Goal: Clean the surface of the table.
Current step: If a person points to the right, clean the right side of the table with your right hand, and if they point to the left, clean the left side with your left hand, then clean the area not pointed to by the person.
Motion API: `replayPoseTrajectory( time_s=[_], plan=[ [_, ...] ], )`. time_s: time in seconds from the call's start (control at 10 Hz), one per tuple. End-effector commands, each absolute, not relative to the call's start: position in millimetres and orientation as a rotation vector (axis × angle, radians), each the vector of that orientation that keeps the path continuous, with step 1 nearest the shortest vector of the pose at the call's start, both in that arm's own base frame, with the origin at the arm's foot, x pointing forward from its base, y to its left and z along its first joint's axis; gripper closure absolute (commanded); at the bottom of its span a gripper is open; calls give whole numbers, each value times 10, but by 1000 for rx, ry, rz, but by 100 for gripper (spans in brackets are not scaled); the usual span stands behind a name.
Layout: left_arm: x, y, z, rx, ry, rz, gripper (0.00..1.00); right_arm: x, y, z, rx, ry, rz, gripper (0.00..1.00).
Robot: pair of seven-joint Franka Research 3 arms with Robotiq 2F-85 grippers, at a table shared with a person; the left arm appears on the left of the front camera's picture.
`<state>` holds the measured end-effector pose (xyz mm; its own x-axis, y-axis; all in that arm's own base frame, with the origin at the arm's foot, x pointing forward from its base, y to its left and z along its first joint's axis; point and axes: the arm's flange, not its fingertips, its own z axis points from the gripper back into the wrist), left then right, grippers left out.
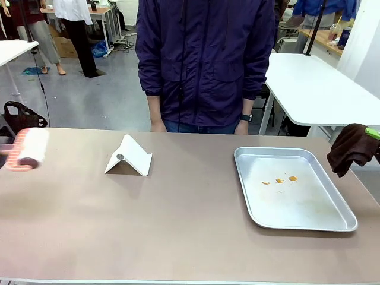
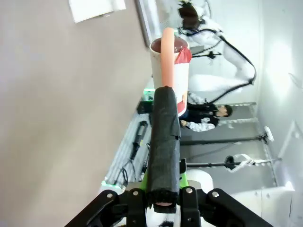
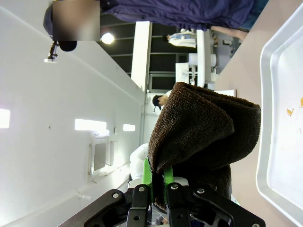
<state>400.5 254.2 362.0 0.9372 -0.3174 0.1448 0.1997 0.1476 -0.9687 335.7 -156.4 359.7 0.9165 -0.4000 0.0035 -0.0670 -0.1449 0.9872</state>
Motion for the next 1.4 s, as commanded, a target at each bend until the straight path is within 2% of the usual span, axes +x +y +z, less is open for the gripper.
replayPoseTrajectory(
  time_s=[0.0,0.1,0.4,0.5,1.3],
  plan=[
    [3870,3018,3595,-1480,131,-425,78,3313,-1542,3647,1706,-362,-283,100],
    [3778,3261,3529,-1541,158,-424,78,3313,-1542,3647,1706,-362,-283,100],
    [3693,3766,3275,-1651,108,-375,78,3313,-1542,3647,1706,-362,-283,100],
    [3537,2878,2754,-1551,109,-384,78,3313,-1542,3647,1706,-362,-283,100],
    [3537,2878,2754,-1551,109,-384,78,3313,-1542,3647,1706,-362,-283,100]
  ],
)
